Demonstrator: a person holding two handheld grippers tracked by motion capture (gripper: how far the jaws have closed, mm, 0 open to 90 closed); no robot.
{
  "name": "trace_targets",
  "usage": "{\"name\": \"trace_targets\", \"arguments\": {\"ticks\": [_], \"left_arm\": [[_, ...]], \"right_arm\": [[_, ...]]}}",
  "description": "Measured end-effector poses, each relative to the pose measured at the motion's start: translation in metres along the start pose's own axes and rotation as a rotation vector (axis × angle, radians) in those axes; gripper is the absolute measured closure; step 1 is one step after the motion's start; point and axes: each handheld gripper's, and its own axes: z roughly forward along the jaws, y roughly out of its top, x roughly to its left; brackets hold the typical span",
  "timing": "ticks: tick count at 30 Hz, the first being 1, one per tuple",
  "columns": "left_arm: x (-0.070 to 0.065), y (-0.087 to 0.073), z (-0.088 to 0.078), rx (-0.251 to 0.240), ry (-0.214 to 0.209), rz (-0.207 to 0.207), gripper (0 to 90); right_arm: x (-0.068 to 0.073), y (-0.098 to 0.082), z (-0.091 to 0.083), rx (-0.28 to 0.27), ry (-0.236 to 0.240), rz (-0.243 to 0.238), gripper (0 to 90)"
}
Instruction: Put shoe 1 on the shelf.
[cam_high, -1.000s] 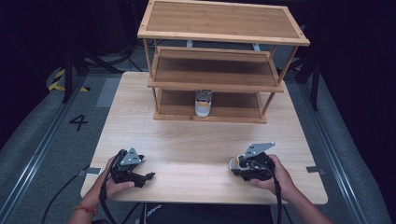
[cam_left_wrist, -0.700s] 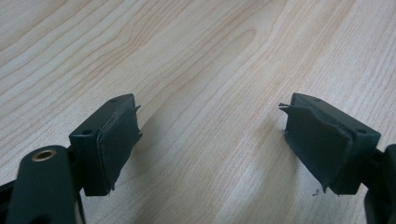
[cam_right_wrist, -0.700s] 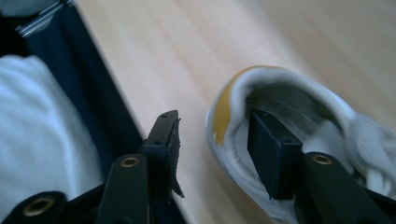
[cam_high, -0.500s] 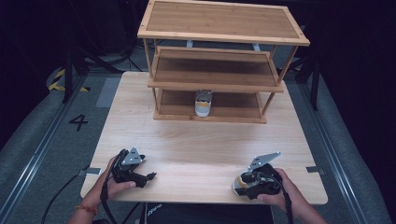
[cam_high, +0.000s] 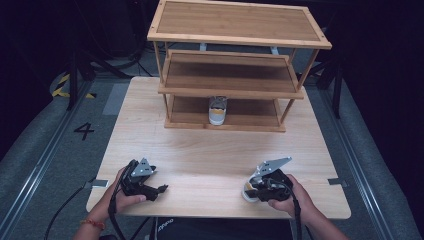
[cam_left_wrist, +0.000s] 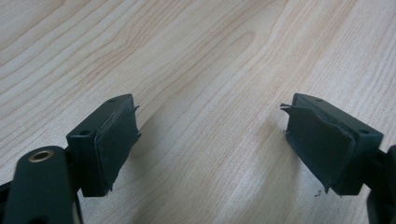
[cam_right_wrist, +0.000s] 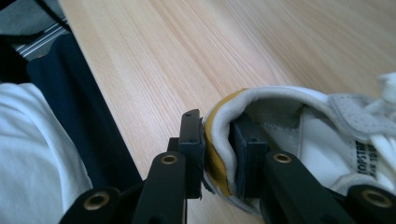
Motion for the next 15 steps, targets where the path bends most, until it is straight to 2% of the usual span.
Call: {"name": "trace_targets", "arguments": {"ticks": [3, 4, 7, 12, 13, 15], "left_arm": [[0.000, 0.000, 0.000, -0.001, -0.002, -0.002, 16.9], [-0.001, 0.000, 0.001, -0.001, -0.006, -0.006, 16.8], [0.000, 0.001, 0.001, 0.000, -0.006, 0.001, 16.3], [-0.001, 0.002, 0.002, 0.002, -0.005, 0.003, 16.1], [-0.001, 0.002, 0.002, 0.003, -0.002, 0.000, 16.2], [-0.002, 0.002, 0.002, 0.001, 0.002, -0.005, 16.2]], "right_arm": [[0.003, 0.002, 0.002, 0.018, 0.011, -0.056, 76.8], [0.005, 0.002, 0.001, 0.034, 0.028, -0.072, 76.6], [0.007, -0.002, -0.003, 0.074, 0.069, -0.085, 73.7], [0.008, -0.013, -0.019, 0.130, 0.011, -0.065, 61.7], [0.007, -0.015, -0.022, 0.145, 0.011, -0.051, 59.8], [0.008, -0.019, -0.026, 0.179, 0.000, -0.057, 56.8]]}}
